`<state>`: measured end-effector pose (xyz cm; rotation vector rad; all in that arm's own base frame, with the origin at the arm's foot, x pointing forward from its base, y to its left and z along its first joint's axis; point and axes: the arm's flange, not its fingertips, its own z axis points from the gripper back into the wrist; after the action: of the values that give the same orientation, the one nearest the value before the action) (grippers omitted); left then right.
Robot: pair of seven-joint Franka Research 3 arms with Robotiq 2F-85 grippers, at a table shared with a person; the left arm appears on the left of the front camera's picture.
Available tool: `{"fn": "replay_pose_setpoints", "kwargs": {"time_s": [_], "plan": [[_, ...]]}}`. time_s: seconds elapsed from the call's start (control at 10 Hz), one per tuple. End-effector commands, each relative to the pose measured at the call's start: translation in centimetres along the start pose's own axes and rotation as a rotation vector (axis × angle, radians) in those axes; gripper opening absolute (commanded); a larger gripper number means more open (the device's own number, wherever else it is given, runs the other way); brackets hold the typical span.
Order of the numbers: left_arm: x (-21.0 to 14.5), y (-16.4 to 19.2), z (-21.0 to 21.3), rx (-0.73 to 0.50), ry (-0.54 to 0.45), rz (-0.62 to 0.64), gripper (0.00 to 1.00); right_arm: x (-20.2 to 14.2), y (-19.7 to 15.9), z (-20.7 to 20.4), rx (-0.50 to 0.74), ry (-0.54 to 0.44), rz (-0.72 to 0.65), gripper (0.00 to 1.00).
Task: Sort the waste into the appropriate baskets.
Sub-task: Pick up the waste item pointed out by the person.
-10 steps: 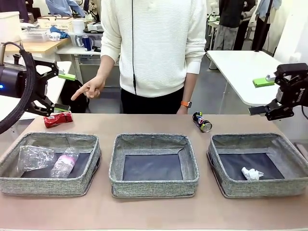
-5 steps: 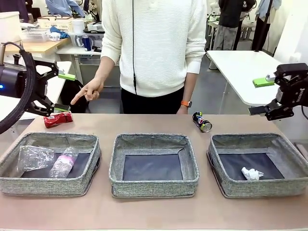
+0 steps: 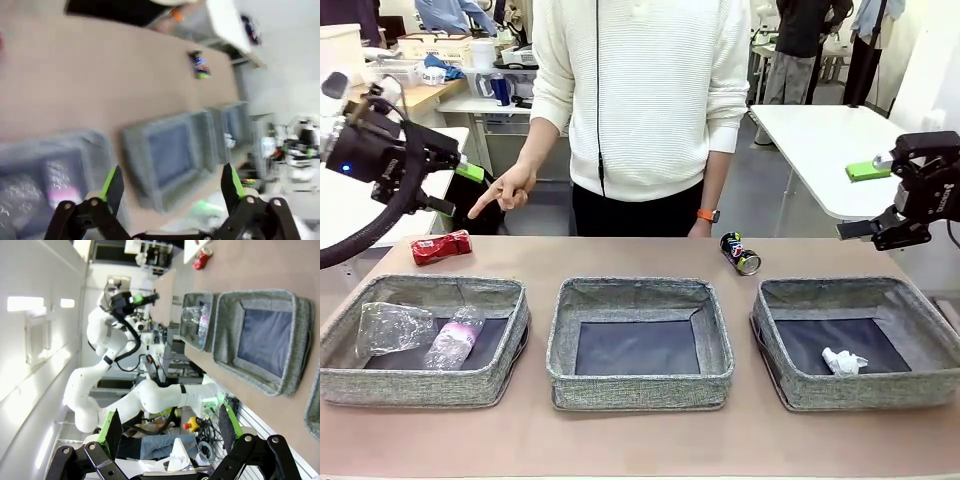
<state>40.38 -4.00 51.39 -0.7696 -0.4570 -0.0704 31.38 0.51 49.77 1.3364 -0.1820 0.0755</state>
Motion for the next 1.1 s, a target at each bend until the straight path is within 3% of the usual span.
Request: {"fn": "replay_pose_setpoints", "kwargs": {"time_s": [0.0, 0.2, 0.4, 0.5, 0.6, 0.8, 0.9, 1.0], "plan": [[3.0, 2.6, -1.7, 0.359, -0.085, -0.333, 1.0, 0.1, 0.2, -0.1, 0.021, -0.007, 0.012, 1.0], [3.2, 3.4, -2.2, 0.549, 0.106, -0.377, 1.0, 0.1, 0.2, -0.1, 0.021, -0.007, 0.012, 1.0], [3.2, 4.1, -3.1, 0.689, 0.237, -0.404, 1.0, 0.1, 0.2, -0.1, 0.021, -0.007, 0.012, 1.0], [3.4, 4.4, -3.6, 0.718, 0.27, -0.378, 1.0, 0.1, 0.2, -0.1, 0.021, -0.007, 0.012, 1.0], [3.5, 4.8, -3.2, 0.599, 0.173, -0.437, 1.0, 0.1, 0.2, -0.1, 0.021, -0.007, 0.012, 1.0], [3.5, 4.8, -3.2, 0.599, 0.173, -0.437, 1.0, 0.1, 0.2, -0.1, 0.021, -0.007, 0.012, 1.0], [3.2, 5.0, -3.6, 0.662, 0.21, -0.427, 1.0, 0.1, 0.2, -0.1, 0.021, -0.007, 0.012, 1.0], [6.0, 5.6, -4.4, 0.735, 0.553, -0.613, 1.0, 0.1, 0.2, -0.1, 0.021, -0.007, 0.012, 1.0]]}}
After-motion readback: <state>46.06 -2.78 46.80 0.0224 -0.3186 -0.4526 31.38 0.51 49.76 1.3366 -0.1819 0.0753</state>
